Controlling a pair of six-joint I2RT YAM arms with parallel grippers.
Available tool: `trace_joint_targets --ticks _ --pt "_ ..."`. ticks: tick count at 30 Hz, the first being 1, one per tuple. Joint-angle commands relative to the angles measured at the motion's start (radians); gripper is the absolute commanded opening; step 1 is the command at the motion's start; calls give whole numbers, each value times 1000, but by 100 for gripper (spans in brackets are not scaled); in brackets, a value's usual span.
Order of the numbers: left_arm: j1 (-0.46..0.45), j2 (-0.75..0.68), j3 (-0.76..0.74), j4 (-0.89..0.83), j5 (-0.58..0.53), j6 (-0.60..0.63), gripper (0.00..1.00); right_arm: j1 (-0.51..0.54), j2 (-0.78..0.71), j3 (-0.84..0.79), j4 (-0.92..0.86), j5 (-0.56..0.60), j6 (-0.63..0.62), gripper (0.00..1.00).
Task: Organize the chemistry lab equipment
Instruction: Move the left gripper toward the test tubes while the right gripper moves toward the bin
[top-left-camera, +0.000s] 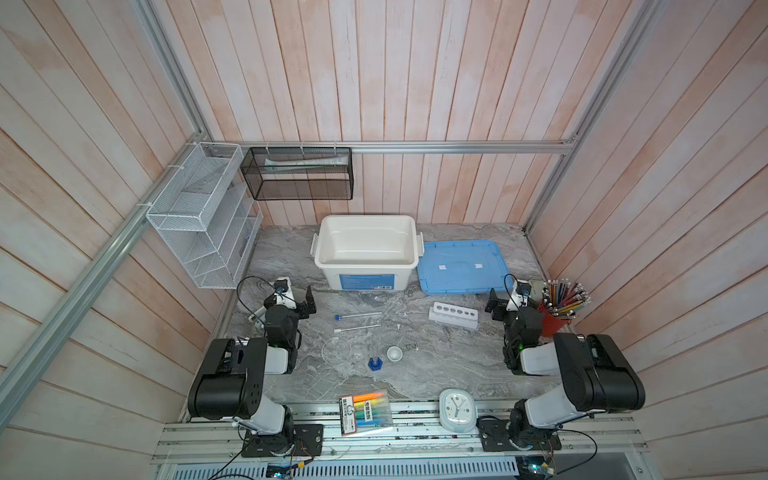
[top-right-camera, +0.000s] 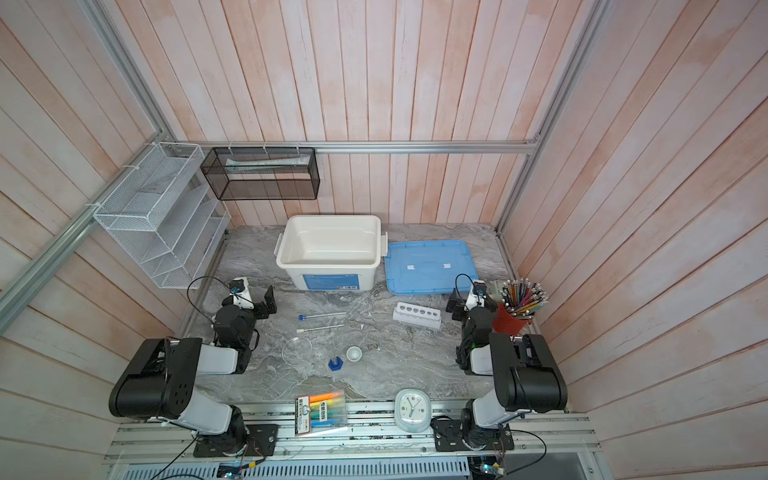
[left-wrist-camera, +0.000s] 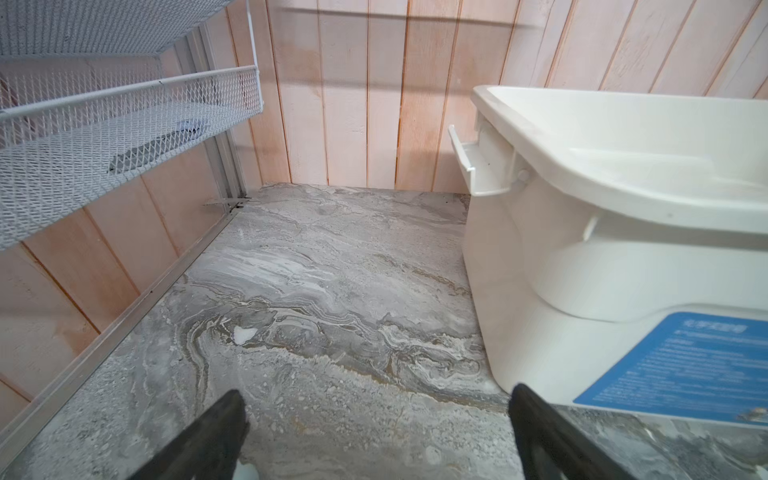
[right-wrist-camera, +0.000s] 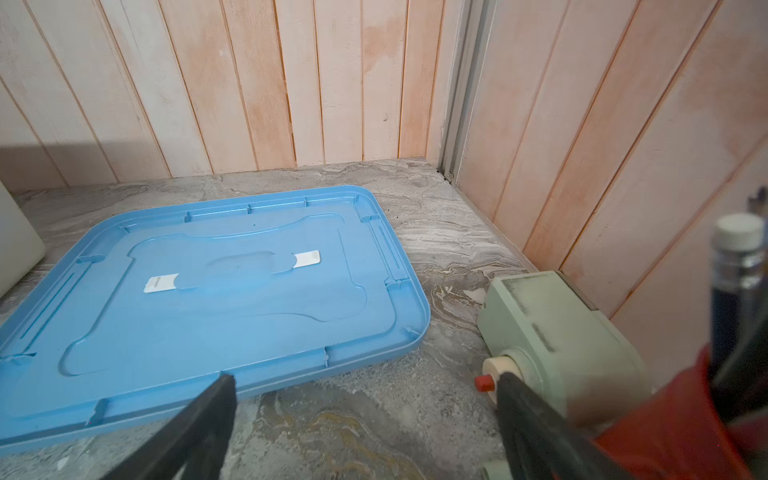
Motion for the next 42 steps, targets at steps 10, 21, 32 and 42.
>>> trace_joint_targets --ticks 10,21,32,42 --pt "4 2 0 15 15 4 100 4 -12 10 7 15 4 98" --pt "4 2 -1 15 15 4 100 1 -13 10 8 6 6 98" --pt "4 1 -2 21 18 3 86 -11 -14 10 5 -19 10 97" --pt "-12 -359 182 -498 -77 -32 76 -3 -128 65 -156 -21 -9 81"
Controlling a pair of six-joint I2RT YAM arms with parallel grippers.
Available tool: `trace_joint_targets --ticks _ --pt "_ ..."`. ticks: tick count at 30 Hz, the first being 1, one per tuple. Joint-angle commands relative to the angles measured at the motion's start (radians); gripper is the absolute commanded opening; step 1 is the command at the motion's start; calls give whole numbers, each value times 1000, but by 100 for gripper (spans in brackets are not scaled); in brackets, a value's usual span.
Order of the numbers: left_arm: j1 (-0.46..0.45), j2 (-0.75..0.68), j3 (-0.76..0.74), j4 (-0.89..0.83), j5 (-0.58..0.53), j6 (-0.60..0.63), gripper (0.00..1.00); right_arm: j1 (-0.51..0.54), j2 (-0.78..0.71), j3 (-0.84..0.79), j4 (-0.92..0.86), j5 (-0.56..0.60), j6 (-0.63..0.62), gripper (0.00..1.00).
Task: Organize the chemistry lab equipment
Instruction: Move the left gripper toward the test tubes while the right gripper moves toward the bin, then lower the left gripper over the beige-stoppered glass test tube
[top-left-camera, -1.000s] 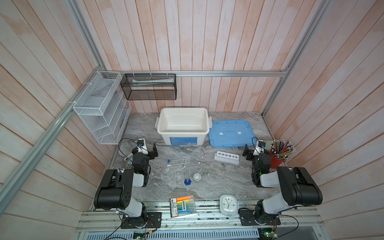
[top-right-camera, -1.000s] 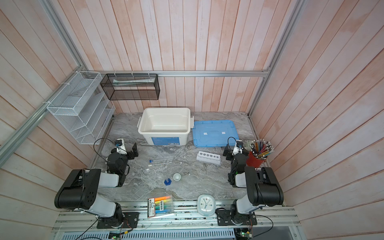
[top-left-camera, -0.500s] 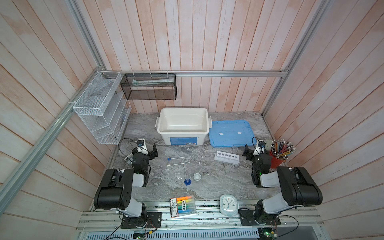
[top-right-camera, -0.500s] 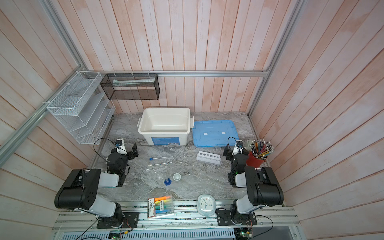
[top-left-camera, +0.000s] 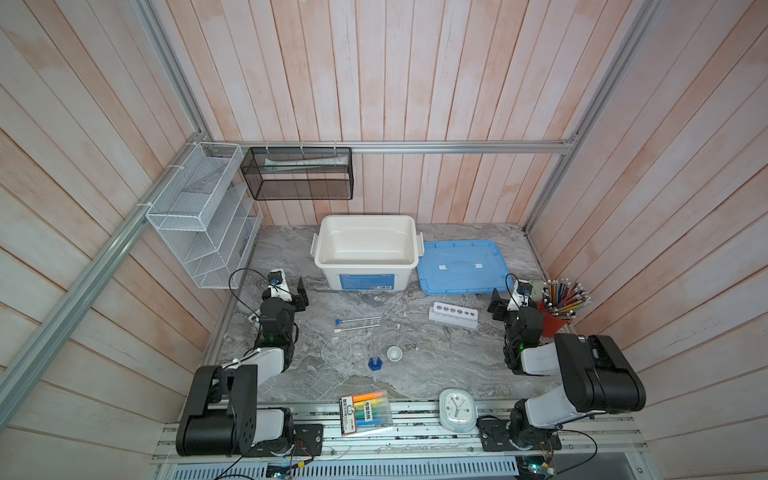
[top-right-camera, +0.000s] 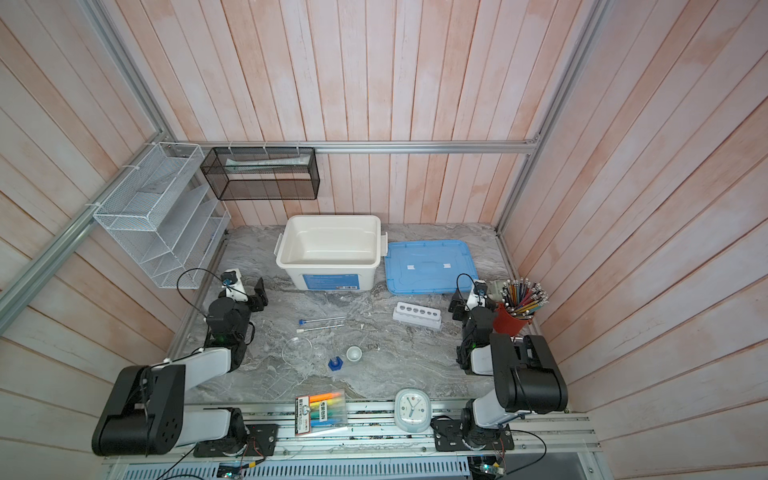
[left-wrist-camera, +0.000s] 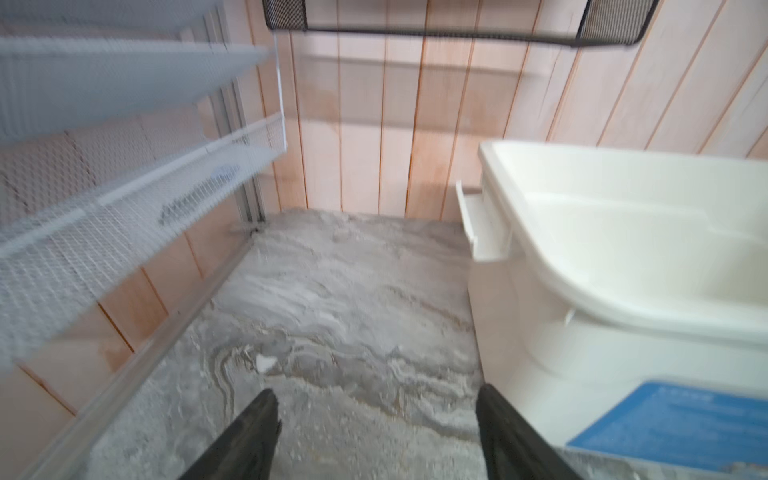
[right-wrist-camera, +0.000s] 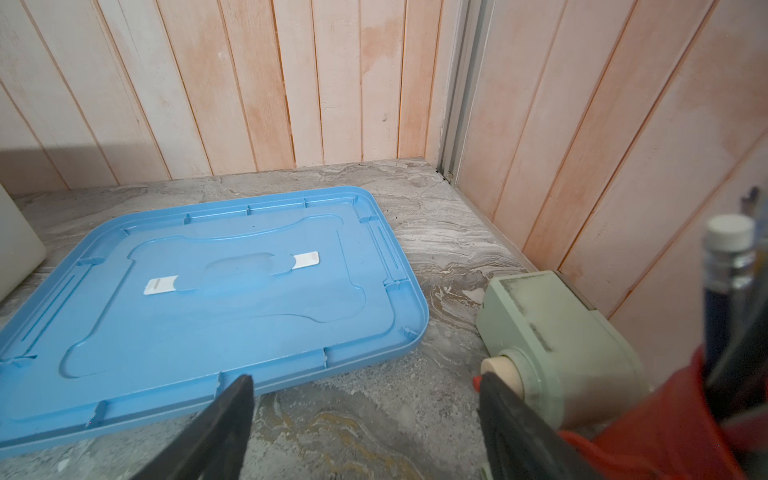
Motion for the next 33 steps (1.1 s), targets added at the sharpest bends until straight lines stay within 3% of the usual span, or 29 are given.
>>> trace_joint_targets --ticks 1,7,10,14,16,21,26,33 --pt "-19 -131 106 -242 -26 -6 76 10 -129 89 -202 -24 -24 80" --pt "-130 -203 353 -610 -19 103 74 31 -290 209 -444 -70 16 78" --pt "-154 -225 448 -796 93 183 68 48 -323 277 -563 -126 44 78" --pt "-159 -257 512 -1019 344 312 64 81 -353 312 -649 -206 68 78" --pt "-172 -256 528 -1116 376 369 62 101 -365 330 -686 -234 73 78" --pt "-223 -224 527 -1286 334 449 57 170 -386 368 -752 -265 48 77" --pt "-322 -217 427 -1255 201 525 56 221 -365 418 -816 -287 21 77" --pt "-377 -138 401 -1245 200 521 55 290 -343 457 -880 -325 -8 75"
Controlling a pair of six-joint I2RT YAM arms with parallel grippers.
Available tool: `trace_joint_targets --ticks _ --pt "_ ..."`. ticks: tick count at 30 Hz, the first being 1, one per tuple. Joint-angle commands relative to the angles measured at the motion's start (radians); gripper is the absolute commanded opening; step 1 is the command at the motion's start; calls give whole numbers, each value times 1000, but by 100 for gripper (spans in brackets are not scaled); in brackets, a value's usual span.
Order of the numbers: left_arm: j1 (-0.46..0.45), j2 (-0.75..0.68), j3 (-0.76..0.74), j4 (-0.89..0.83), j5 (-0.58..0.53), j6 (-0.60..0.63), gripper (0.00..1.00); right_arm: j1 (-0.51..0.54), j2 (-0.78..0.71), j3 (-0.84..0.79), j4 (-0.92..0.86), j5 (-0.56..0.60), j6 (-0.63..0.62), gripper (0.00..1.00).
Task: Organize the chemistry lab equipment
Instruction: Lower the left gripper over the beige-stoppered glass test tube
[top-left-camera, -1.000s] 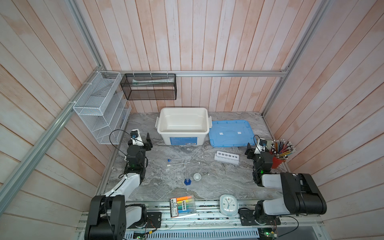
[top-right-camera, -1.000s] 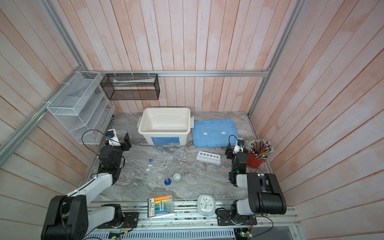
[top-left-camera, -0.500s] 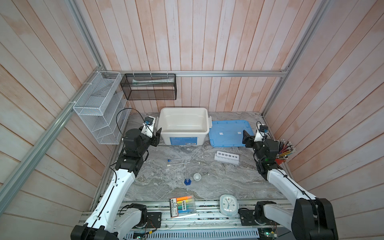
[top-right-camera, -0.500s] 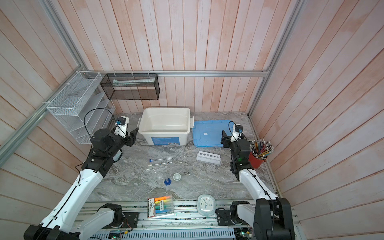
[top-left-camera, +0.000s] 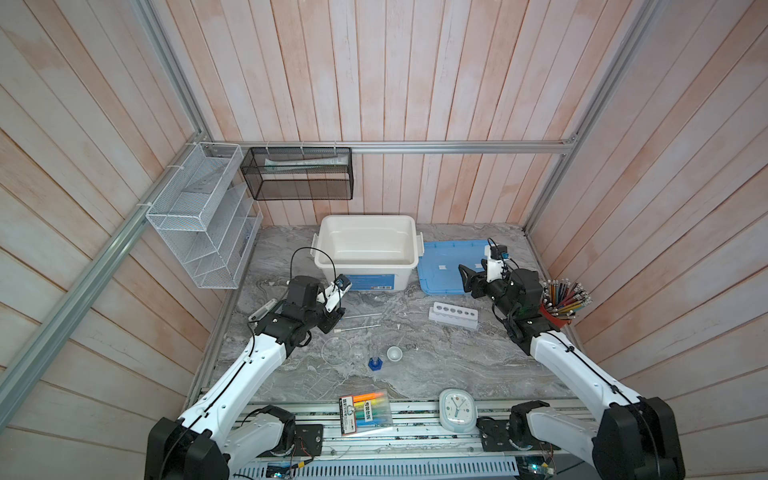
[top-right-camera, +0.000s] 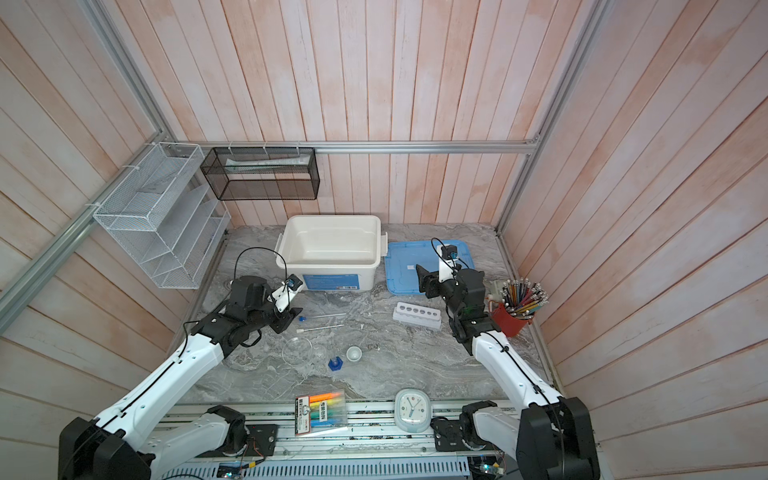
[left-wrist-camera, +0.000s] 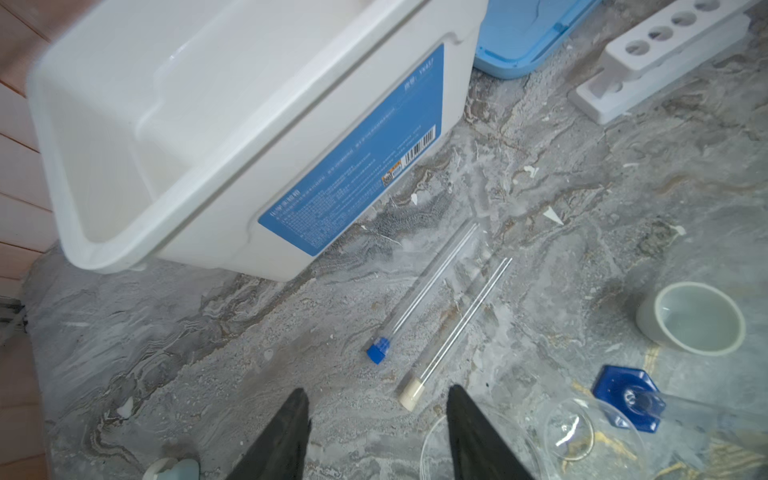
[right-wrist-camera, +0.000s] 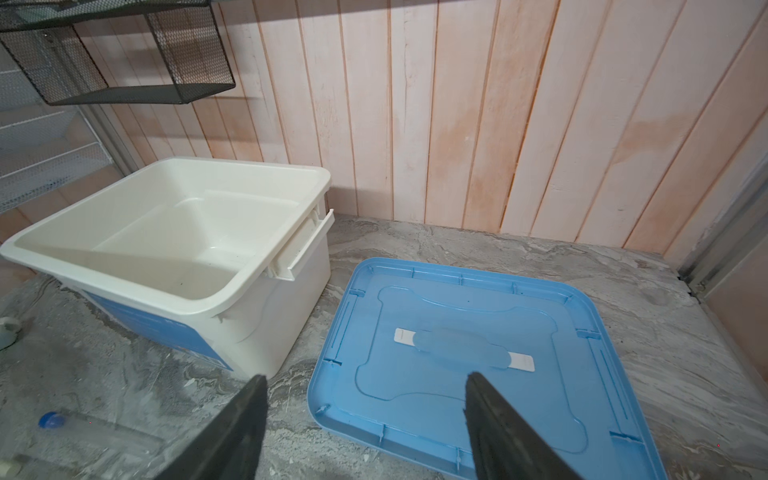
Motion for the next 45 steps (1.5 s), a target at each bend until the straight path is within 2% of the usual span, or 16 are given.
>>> trace_joint_targets --ticks 1,6,13,19,24,30,45 --pt "-31 41 -23 -5 -37 22 54 29 14 29 -61 -30 -30 74" --pt "-84 88 -76 47 -91 58 54 42 24 27 -62 -30 -29 72" --pt "-91 190 -49 56 -45 63 50 52 48 20 -55 -42 -19 68" --pt "-112 283 -4 40 -53 87 49 59 66 14 -54 -47 -21 66" --pt "-116 301 -15 76 -55 102 49 60 68 1 -35 -56 -12 65" --pt "-122 355 24 34 -45 119 44 60 87 -6 -21 -55 -13 65" --pt "-132 441 60 19 -86 137 41 60 119 -17 2 -57 -24 64"
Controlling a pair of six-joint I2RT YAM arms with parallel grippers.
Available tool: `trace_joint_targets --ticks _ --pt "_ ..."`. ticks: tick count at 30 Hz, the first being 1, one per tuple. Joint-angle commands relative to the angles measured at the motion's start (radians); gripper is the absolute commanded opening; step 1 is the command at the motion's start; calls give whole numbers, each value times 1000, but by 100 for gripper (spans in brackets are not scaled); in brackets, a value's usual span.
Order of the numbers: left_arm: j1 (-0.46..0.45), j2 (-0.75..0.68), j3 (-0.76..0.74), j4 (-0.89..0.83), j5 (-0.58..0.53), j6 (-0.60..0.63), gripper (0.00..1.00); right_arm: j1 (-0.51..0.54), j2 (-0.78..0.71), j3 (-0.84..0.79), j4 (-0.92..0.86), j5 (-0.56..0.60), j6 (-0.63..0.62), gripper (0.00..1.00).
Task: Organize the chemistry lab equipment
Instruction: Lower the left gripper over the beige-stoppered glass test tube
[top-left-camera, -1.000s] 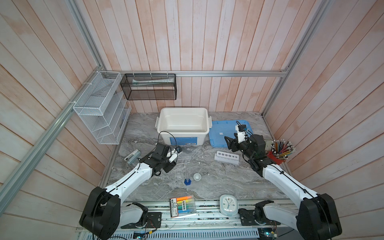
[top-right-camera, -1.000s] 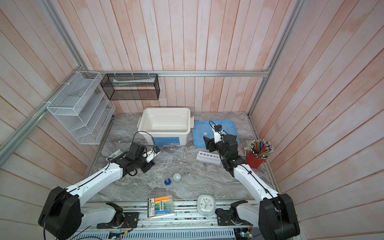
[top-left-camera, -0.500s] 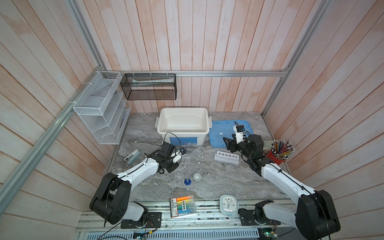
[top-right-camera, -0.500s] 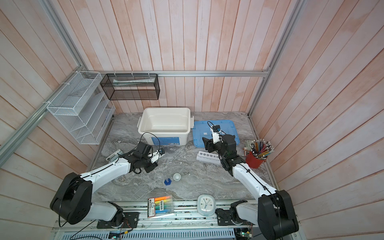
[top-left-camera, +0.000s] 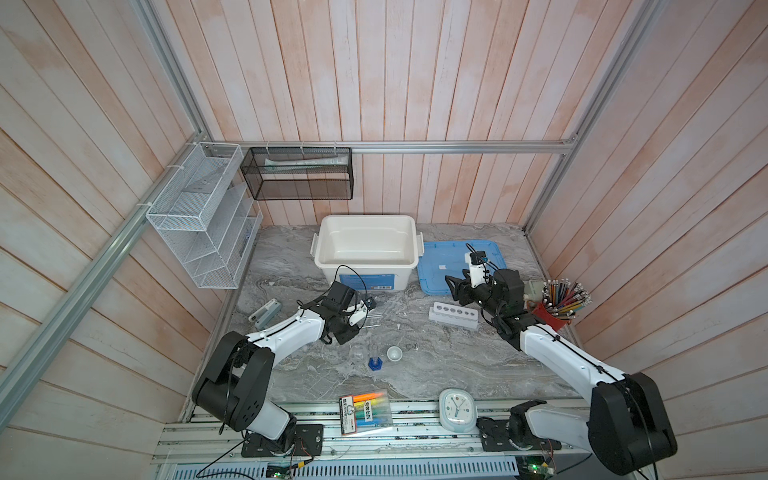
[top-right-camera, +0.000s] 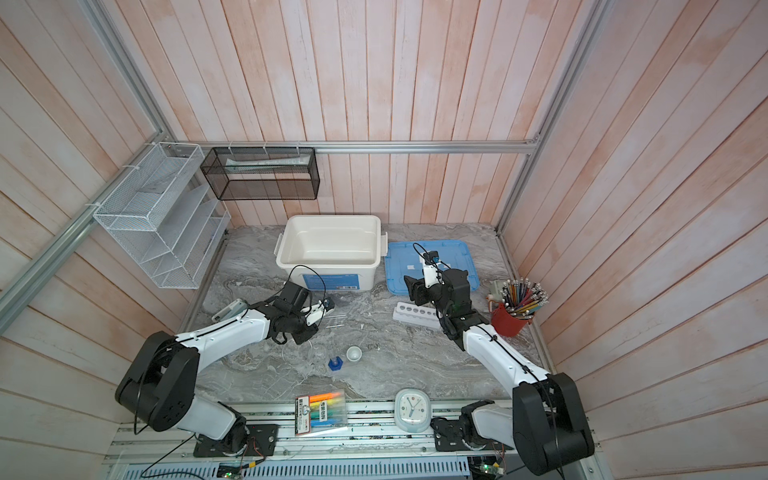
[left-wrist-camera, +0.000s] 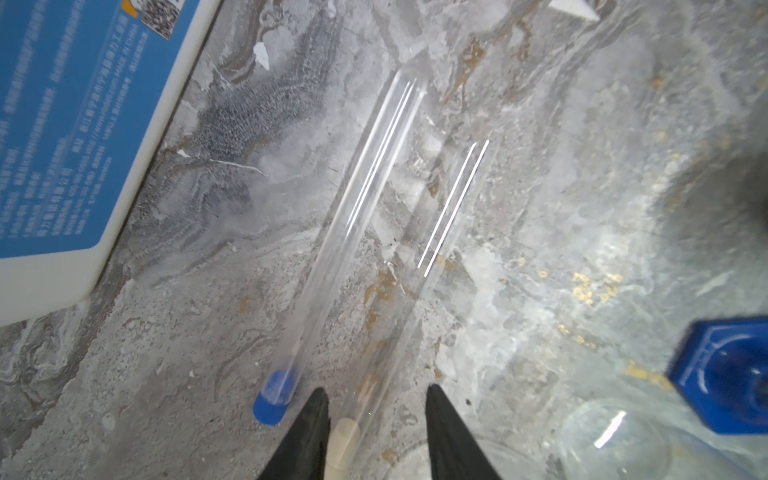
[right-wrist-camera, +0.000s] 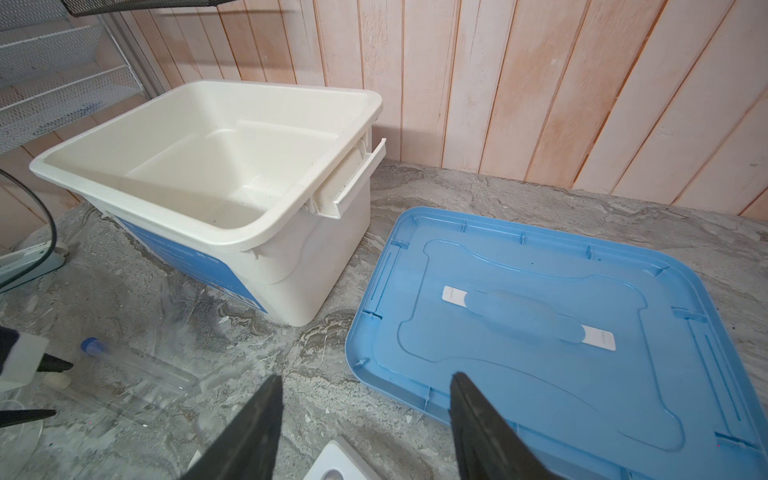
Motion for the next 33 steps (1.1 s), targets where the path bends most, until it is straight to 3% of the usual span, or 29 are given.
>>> trace_joint_targets --ticks 1,14,33 --pt "-5 23 32 -11 -15 14 41 6 15 -15 24 -15 -9 64" --pt "-5 95 54 -13 -54 20 39 5 49 -12 33 -16 -16 64" --pt "-16 143 67 -31 -35 28 25 6 60 -23 36 1 -24 63"
